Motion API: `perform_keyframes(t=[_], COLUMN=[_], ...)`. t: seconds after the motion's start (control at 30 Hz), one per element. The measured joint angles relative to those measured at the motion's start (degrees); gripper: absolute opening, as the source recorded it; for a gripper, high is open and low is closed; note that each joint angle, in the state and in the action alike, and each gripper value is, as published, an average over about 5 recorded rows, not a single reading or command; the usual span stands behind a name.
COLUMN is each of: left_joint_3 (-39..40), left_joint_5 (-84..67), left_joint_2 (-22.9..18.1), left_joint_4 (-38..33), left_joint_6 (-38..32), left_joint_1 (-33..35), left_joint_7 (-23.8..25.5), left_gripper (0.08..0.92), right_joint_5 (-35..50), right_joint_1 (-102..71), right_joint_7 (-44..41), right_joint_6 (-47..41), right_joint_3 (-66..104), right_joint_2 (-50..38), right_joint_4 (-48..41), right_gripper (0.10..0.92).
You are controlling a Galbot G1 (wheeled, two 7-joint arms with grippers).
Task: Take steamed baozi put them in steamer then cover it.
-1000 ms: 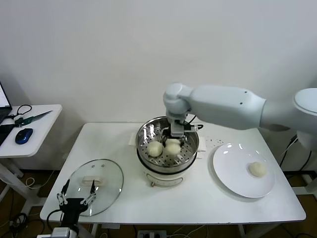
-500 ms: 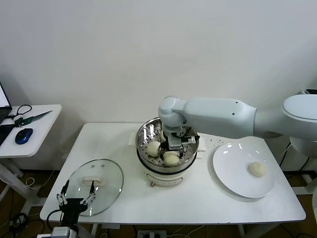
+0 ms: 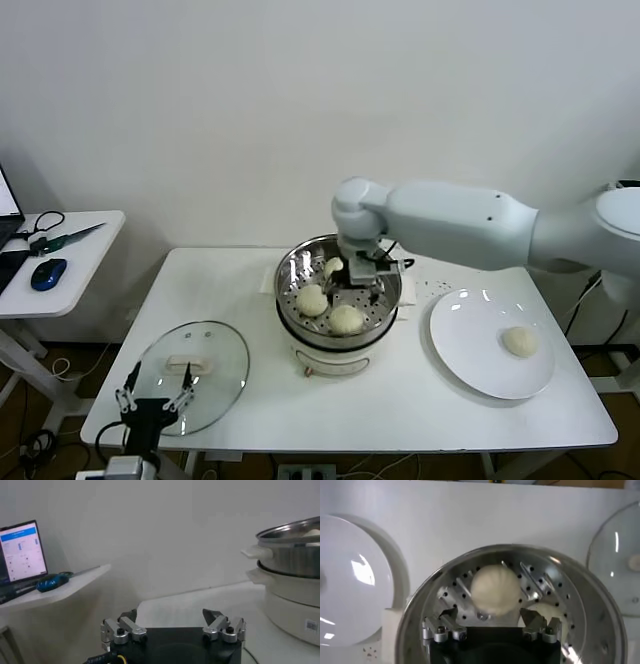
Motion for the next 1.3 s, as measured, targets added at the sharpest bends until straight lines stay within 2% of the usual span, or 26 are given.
perform_keyframes(t=[0.17, 0.53, 0.7, 0.97, 1.3], left_joint_3=[-0.07, 0.75, 1.0, 1.06, 1.58], left_joint_5=[0.13, 0.81, 1.0, 1.48, 2.67], left_joint_2=[0.17, 0.35, 0.3, 0.23, -0.13], left_joint_4=[-0.37, -1.27, -1.42, -1.57, -1.81], left_joint_6=[0.0, 0.13, 0.12, 0.12, 0.48], left_joint_1=[0.25, 0.27, 0.41, 1.03, 1.73], left_joint_7=[-0.02, -0.02, -0.01, 0.0, -0.06], left_gripper=[0.823, 0.823, 0.823, 0.823, 0.823], right_joint_5=[2.34, 11.76, 13.71, 11.05, 3.23], right_joint_1=[1.81, 1.33, -2.27, -14.43, -29.54], right_joint_7=[1.9, 4.82, 4.73, 3.69, 2.51], right_joint_6=[-4.28, -24.09, -29.58, -32.67, -30.58], right_joint_3=[0.86, 1.5, 3.63, 13.01, 26.94], right_joint_2=[-4.26, -18.8, -25.67, -32.84, -34.32], right_joint_4=[-0.81, -0.73, -1.67, -4.42, -12.87], right_gripper=[0.823, 0.823, 0.823, 0.823, 0.823])
